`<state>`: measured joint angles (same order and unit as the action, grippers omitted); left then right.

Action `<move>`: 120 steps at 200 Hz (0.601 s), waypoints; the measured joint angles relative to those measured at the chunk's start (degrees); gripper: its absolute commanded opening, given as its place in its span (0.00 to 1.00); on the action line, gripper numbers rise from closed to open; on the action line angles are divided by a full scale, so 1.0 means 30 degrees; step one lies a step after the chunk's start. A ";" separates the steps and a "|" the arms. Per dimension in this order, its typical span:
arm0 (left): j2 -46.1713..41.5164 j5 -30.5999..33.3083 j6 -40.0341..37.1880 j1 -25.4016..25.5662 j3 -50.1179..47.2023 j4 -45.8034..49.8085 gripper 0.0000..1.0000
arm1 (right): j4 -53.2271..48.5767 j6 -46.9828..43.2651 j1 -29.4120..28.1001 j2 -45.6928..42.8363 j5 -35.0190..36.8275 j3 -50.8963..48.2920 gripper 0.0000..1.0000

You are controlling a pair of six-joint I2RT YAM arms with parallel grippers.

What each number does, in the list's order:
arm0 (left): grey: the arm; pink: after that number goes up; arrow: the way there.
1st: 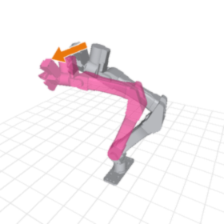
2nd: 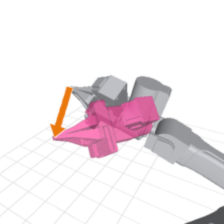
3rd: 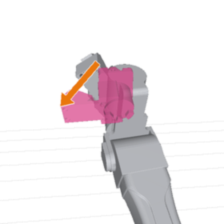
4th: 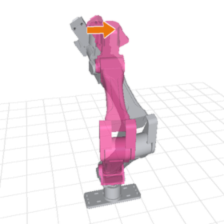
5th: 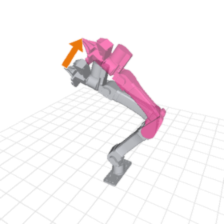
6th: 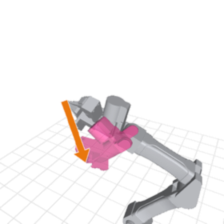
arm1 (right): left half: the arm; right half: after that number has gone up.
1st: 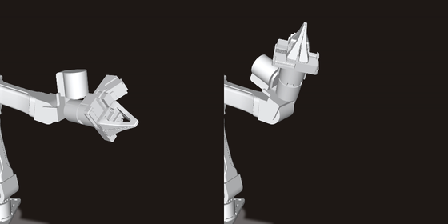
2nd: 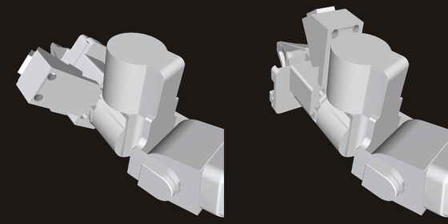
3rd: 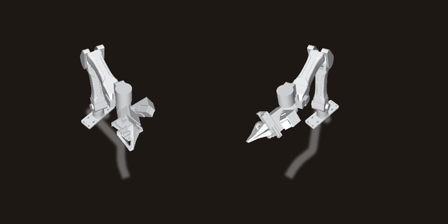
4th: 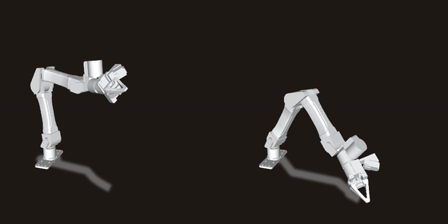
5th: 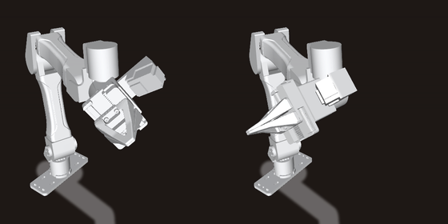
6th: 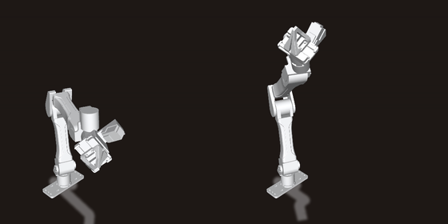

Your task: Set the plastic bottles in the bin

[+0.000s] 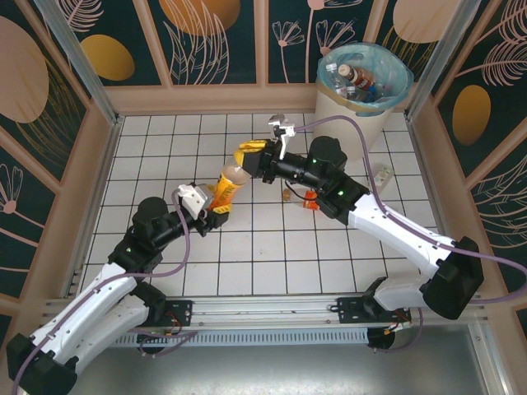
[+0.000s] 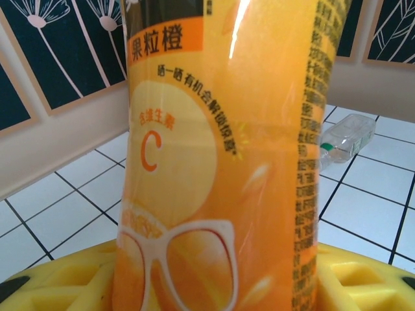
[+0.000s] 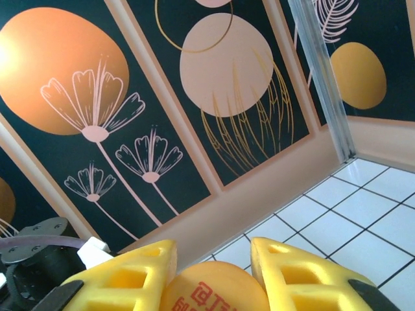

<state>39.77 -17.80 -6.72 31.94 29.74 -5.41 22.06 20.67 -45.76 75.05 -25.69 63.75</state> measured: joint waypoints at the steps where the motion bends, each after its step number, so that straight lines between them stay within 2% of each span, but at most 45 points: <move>1: -0.0007 0.0015 0.0007 0.0000 -0.0007 0.0000 0.61 | 0.0000 -0.0015 0.0000 0.0000 -0.0007 0.0000 0.00; 9: -0.0066 0.0102 -0.0051 0.0000 -0.0029 -0.0007 0.75 | -0.0058 -0.0160 0.0000 0.0000 -0.0029 0.0051 0.00; 12: -0.0080 0.0175 -0.0036 0.0015 -0.0036 0.0000 0.84 | -0.0160 -0.0248 0.0000 0.0000 -0.0029 0.0102 0.00; 22: -0.0153 0.0532 0.0058 0.0051 -0.0073 -0.0131 0.98 | -0.0656 -0.0692 -0.0036 0.0000 0.0073 0.0393 0.00; 44: -0.0678 0.1115 0.0240 0.0051 -0.0342 -0.0780 0.99 | -0.3366 -0.2535 0.0000 -0.0007 0.1202 0.2259 0.00; 69: -0.1435 0.1617 0.0328 0.0051 -0.0612 -0.1341 0.99 | -0.6980 -0.5231 0.0976 0.0007 0.3453 0.6637 0.00; 93: -0.1413 0.2047 0.0466 0.0051 -0.0576 -0.1800 0.99 | -0.8393 -0.7300 0.4182 0.0007 0.5697 1.0943 0.00; 120: -0.0095 0.2186 0.0605 0.0051 0.0000 -0.1778 0.99 | -0.8502 -0.9194 0.8094 0.0306 0.8167 1.3529 0.00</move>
<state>39.48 -11.25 -4.91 32.10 29.74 -10.74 -3.44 -6.92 -21.47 75.96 -1.19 104.33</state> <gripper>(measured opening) 0.987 0.307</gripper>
